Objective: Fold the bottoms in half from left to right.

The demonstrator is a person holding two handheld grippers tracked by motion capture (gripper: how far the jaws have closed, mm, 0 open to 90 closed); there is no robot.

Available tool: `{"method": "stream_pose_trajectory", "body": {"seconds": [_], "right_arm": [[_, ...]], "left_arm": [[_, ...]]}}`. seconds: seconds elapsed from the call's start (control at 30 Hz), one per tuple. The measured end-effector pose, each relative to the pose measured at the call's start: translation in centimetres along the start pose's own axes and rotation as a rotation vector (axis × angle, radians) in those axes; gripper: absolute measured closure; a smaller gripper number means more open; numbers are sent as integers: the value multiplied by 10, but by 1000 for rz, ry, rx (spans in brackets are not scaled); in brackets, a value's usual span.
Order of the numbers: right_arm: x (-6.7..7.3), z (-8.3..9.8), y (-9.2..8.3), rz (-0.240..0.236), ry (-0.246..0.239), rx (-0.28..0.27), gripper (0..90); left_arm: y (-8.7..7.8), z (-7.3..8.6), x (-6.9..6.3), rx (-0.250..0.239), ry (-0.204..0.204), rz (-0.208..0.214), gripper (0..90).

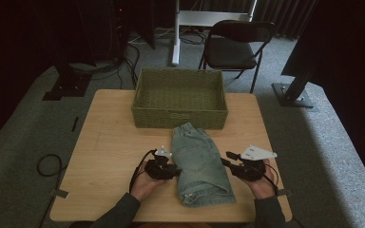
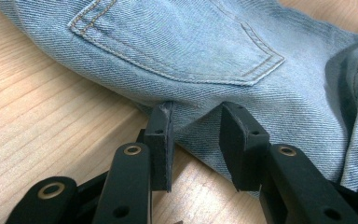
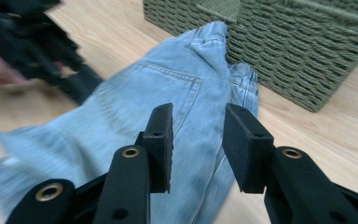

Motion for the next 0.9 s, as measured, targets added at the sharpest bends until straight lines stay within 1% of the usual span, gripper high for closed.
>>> {"method": "stream_pose_trajectory", "body": {"seconds": [0.1, 0.2, 0.27, 0.37, 0.47, 0.5, 0.57, 0.63, 0.73, 0.83, 0.9], "right_arm": [[-10, -8, 25, 15, 6, 24, 635], [-20, -15, 49, 21, 7, 36, 629], [-27, -20, 64, 27, 21, 49, 617], [-37, -27, 85, 23, 35, 67, 596], [-42, -33, 99, 20, 41, 83, 574], [-44, -36, 105, 12, 43, 86, 546], [-46, -39, 110, 17, 46, 94, 536], [-48, -41, 114, 7, 59, 94, 550], [-49, -41, 119, 6, 59, 106, 617], [-49, -41, 122, 4, 63, 110, 684], [-49, -41, 122, 5, 65, 115, 705]], "left_arm": [[-1, 0, 0, -3, -1, 0, 654], [-1, 0, -1, -1, 4, 0, 652], [-2, 1, -4, -4, 6, 5, 647], [-4, 2, -10, -9, 17, 13, 640], [-8, 7, -16, -8, 31, 27, 638], [-9, 8, -17, -8, 35, 29, 637], [-10, 11, -20, -2, 45, 34, 636], [-11, 15, -23, 2, 52, 38, 636], [-14, 19, -26, -1, 54, 48, 636], [-15, 23, -30, 1, 67, 58, 635], [-16, 25, -33, 3, 74, 70, 634]]}}
Point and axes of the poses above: each handheld gripper's, and its own axes: y roughly forward along the jaws, z roughly out of its underside, x roughly to its left, the point moved 3 cm from there along y, roughly forward along the jaws, and after that the axes turned 7 degrees about x, right-handed, at the moved point
